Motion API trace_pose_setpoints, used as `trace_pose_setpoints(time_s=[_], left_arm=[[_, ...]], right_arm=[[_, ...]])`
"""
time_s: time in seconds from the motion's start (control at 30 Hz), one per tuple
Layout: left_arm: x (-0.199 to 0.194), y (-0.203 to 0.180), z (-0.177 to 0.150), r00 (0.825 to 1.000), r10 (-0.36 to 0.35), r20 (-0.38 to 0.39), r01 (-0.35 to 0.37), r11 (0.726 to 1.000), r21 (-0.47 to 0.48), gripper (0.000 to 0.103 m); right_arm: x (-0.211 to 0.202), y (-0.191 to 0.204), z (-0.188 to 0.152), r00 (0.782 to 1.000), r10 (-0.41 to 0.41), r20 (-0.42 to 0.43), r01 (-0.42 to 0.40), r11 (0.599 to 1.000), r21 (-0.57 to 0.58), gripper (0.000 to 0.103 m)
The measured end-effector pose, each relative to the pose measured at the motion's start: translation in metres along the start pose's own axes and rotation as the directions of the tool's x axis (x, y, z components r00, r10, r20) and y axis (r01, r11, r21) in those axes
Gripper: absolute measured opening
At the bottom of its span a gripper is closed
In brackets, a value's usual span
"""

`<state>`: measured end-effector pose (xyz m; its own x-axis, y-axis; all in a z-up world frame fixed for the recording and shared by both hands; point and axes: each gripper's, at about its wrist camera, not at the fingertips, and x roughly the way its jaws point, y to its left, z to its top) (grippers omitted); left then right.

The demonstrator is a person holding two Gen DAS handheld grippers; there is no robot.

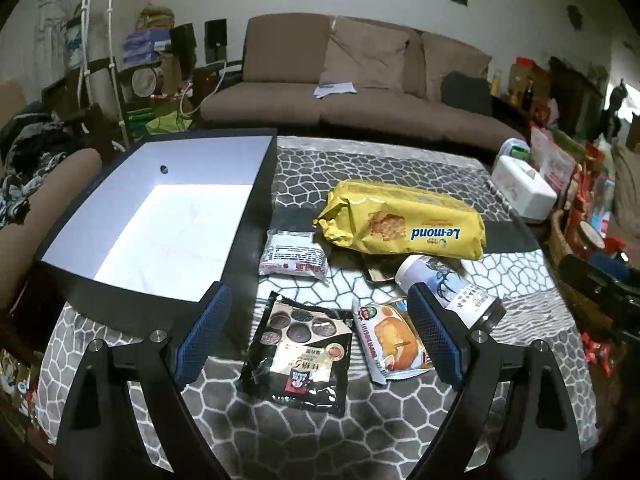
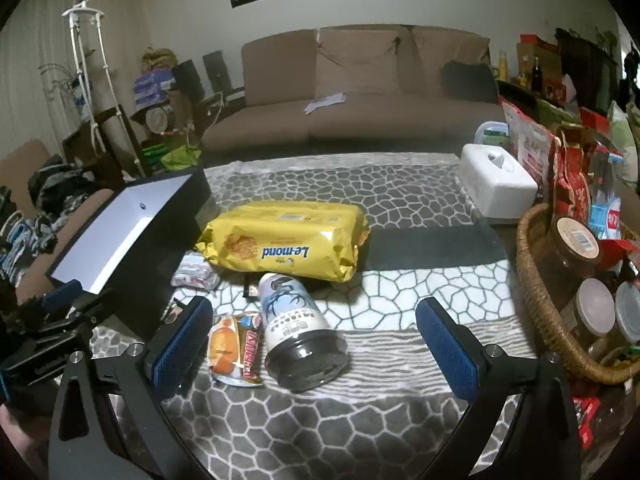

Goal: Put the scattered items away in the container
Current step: 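Lower the right tool onto the yellow Le-mond cracker pack and close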

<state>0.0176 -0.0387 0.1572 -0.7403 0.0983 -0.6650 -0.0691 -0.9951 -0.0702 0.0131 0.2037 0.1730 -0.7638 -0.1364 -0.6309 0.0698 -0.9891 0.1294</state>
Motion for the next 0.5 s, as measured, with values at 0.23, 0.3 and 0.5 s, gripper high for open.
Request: trace_pose_setpoints(time_s=[0.23, 0.3, 0.5], left_arm=[[0.020, -0.007, 0.001, 0.997, -0.057, -0.052, 0.059, 0.998, 0.032, 0.050], [0.029, -0.012, -0.001, 0.994, -0.060, -0.090, 0.066, 0.996, 0.062, 0.010], [0.042, -0.019, -0.001, 0.992, -0.076, -0.101, 0.083, 0.994, 0.076, 0.026]], right_arm=[[0.017, 0.000, 0.003, 0.999, 0.017, -0.030, -0.017, 1.000, -0.013, 0.089], [0.030, -0.002, 0.003, 0.996, 0.017, -0.085, -0.018, 1.000, -0.012, 0.004], [0.047, -0.013, 0.001, 0.992, 0.047, -0.116, -0.043, 0.998, 0.037, 0.023]])
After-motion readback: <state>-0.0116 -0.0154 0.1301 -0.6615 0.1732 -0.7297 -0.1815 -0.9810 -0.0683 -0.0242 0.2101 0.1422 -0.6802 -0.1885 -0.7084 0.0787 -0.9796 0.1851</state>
